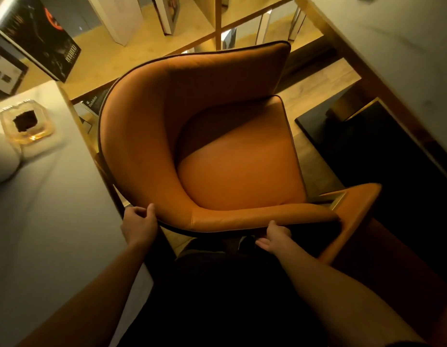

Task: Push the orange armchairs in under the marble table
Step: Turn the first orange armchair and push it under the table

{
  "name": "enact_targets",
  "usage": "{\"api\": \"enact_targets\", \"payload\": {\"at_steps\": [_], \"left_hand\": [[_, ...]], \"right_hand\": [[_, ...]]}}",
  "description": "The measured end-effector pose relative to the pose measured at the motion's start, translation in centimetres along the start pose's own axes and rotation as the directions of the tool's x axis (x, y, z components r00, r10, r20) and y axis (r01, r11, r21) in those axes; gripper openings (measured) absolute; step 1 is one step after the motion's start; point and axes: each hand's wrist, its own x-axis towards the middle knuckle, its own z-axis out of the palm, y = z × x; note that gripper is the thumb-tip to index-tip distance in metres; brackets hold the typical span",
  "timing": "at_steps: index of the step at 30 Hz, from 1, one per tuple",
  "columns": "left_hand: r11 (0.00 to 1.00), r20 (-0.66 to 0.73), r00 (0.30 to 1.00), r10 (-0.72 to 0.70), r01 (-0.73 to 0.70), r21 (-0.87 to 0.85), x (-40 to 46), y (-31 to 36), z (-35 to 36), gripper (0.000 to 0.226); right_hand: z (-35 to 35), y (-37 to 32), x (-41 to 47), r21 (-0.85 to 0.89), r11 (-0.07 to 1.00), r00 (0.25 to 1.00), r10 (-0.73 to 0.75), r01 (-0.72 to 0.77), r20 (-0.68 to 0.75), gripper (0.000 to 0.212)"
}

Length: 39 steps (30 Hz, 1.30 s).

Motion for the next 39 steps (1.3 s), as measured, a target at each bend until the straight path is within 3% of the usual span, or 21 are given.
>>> {"api": "enact_targets", "payload": {"at_steps": [4,8,11,22,29,39], "left_hand": [[0.996,0.028,0.998,-0.059,0.058,0.063,1.6,0.0,-0.3,0.042],[0.977,0.087,0.973,-0.214,0.213,0.020,2.3,0.7,-0.7,0.062],[0.976,0.077,0.975,-0.211,0.206,0.065,2.7,1.1,-1.0,0.075],[0.960,0.110,0.976,-0.188,0.160,0.228,2.9,2.0,-1.1,0.074],[0.955,0.114,0.973,-0.202,0.170,0.242,2.3,2.8,-0.9,0.073],[0.958,0.120,0.970,-0.211,0.180,0.224,0.8,5.0,0.5,0.069]], "right_hand": [[0.6,-0.6,-0.3,-0.004,0.999,0.998,0.035,-0.035,0.056,0.054],[0.5,-1.3,0.3,-0.049,0.998,0.993,0.037,-0.032,0.109,0.062],[0.1,-1.0,1.5,-0.040,0.999,0.991,-0.011,0.017,0.132,0.066],[0.8,-0.7,2.5,0.020,0.999,0.999,-0.037,0.037,0.032,0.058],[1.0,-0.9,2.6,0.023,0.998,0.998,-0.057,0.057,-0.015,0.058],[-0.5,-3.0,3.7,-0.024,0.979,0.977,-0.206,0.205,-0.049,0.044]]}}
